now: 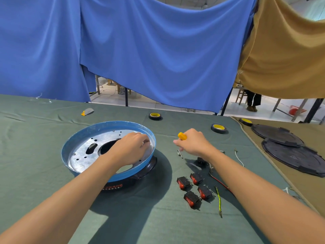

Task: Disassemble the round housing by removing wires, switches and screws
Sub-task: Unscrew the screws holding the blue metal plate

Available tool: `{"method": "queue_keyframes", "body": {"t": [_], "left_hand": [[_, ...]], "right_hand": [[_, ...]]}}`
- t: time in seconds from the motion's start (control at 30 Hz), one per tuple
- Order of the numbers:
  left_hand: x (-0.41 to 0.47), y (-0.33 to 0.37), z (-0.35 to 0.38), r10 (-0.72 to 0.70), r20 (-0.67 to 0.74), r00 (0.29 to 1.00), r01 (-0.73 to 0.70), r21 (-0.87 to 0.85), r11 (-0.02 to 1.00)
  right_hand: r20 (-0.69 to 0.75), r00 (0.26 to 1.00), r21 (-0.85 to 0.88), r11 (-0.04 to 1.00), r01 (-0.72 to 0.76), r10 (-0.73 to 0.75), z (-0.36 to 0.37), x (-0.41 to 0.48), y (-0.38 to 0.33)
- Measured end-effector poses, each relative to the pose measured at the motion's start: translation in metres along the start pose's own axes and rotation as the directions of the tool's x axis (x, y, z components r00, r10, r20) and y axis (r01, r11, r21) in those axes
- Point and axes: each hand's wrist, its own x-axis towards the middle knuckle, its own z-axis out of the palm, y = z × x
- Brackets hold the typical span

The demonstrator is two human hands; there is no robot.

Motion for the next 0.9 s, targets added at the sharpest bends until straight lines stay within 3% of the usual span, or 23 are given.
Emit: {"method": "queue_keyframes", "body": {"t": [0.1, 0.2, 0.37, 0.57, 0.67, 0.9], "left_hand": [[-0.001, -0.005, -0.008, -0.025, 0.0, 1.0, 0.025, 0.012, 1.0], [-0.004, -0.011, -0.018, -0.064, 0.013, 0.998, 0.064, 0.038, 0.997], [-0.027, -0.029, -0.028, -0.172, -0.058, 0.983, 0.179, 0.135, 0.975], [-0.049, -0.03, -0.034, -0.165, 0.086, 0.983, 0.161, 0.044, 0.986], [-0.05, -0.019, -0.024, -0.185, 0.074, 0.98, 0.185, 0.004, 0.983], [-0.043, -0.008, -0.011, -0.306, 0.02, 0.952, 0.306, 0.019, 0.952]], "right_hand": [[0.186, 0.981, 0.175, 0.981, -0.079, 0.046, 0.003, -0.019, -0.033], [0.257, 0.965, 0.088, 0.993, -0.077, 0.052, 0.017, -0.034, -0.061], [0.196, 0.98, 0.001, 0.999, -0.041, 0.04, 0.038, -0.037, -0.076], [0.159, 0.983, 0.132, 0.985, -0.111, 0.089, 0.03, -0.025, -0.06], [0.106, 0.98, 0.213, 0.959, -0.187, 0.167, 0.027, -0.021, -0.062], [0.194, 0.975, 0.006, 0.994, -0.107, 0.104, 0.032, -0.041, -0.068]]}}
